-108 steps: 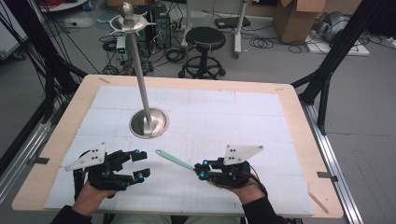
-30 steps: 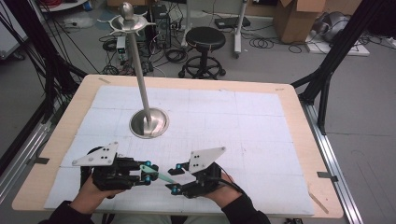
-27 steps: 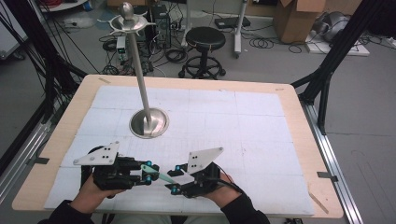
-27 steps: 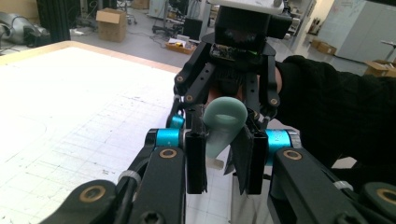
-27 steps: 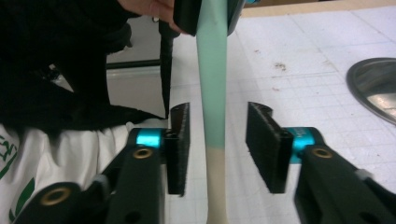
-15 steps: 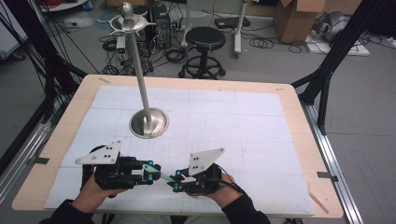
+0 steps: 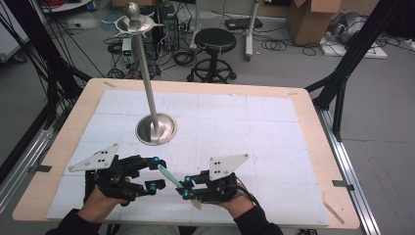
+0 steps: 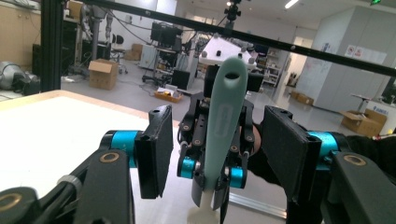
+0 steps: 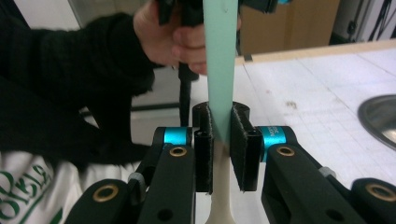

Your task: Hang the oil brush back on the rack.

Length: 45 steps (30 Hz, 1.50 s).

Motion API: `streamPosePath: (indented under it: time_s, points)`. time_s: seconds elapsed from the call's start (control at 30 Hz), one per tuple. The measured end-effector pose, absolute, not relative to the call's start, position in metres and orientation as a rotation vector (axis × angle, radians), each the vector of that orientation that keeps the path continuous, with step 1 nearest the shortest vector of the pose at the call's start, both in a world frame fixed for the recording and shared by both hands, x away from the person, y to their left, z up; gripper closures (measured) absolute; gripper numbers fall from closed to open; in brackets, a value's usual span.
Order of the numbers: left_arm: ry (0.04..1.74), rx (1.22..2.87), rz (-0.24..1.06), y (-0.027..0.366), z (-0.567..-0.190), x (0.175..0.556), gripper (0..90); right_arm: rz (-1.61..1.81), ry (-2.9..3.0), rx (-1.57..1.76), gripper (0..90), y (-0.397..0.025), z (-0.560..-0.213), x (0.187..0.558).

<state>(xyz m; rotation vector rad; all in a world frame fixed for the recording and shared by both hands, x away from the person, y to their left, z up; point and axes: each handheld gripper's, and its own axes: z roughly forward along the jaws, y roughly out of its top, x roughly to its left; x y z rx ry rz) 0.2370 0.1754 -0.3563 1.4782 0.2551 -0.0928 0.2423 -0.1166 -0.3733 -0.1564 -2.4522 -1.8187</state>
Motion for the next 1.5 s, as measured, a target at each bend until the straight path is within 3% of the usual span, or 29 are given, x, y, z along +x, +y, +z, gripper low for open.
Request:
streamPosePath:
  time_s: [0.67,0.9,0.97,1.03,1.13,1.27,1.5]
  points:
    - [0.170,1.460,-0.135,0.166,-0.348,0.242,73.3,-1.866,-2.352,-0.124,80.5,-0.113,-0.379,0.242]
    - [0.182,1.476,-0.115,0.166,-0.347,0.241,75.2,-1.861,-2.347,-0.131,80.0,-0.112,-0.380,0.243]
    - [0.202,1.482,-0.102,0.166,-0.346,0.241,75.4,-1.865,-2.344,-0.148,75.9,-0.112,-0.380,0.242]
    - [0.229,1.492,-0.077,0.167,-0.345,0.241,75.5,-1.897,-2.336,-0.231,53.9,-0.113,-0.379,0.242]
    - [0.280,1.495,-0.045,0.168,-0.344,0.242,75.5,-1.932,-2.388,-0.317,45.0,-0.115,-0.378,0.241]
    - [0.343,1.514,0.017,0.169,-0.342,0.243,75.5,-1.956,-2.515,-0.392,44.1,-0.114,-0.376,0.235]
    - [0.419,1.530,0.113,0.168,-0.340,0.241,75.5,-1.923,-2.688,-0.459,53.0,-0.103,-0.377,0.229]
